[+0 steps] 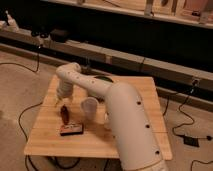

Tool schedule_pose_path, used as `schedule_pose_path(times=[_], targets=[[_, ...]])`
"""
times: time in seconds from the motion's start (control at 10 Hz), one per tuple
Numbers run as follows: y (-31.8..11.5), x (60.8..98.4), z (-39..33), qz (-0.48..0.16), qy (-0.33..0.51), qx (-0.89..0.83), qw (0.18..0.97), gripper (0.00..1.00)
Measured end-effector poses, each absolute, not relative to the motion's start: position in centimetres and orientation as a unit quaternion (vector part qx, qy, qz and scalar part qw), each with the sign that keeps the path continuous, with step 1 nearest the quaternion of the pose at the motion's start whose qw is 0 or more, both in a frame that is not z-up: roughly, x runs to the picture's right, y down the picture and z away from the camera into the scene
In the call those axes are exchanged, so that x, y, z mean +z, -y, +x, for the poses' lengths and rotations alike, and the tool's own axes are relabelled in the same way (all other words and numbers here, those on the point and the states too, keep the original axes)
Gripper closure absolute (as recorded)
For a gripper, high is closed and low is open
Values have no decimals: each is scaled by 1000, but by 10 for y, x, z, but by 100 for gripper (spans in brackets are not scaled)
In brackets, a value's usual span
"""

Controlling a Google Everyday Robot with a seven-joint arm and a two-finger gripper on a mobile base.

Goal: Place the pepper in the ceramic cup

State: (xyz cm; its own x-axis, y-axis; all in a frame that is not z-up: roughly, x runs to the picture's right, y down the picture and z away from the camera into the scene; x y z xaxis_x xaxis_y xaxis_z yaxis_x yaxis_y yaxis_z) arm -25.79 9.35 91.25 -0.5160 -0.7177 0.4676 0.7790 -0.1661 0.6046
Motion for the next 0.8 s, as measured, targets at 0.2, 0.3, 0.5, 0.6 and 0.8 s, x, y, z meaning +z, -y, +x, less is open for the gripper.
schedule_pose_path(times=[0.2, 0.3, 0.5, 0.6, 0.8], targets=[[-104, 918, -257, -30, 428, -759, 490, 35], [-107, 919, -257, -27, 432, -758, 487, 35], [-112, 920, -259, -21, 439, -761, 478, 38], [-114, 921, -260, -20, 442, -762, 473, 44], [-118, 923, -261, -23, 448, -763, 466, 64]])
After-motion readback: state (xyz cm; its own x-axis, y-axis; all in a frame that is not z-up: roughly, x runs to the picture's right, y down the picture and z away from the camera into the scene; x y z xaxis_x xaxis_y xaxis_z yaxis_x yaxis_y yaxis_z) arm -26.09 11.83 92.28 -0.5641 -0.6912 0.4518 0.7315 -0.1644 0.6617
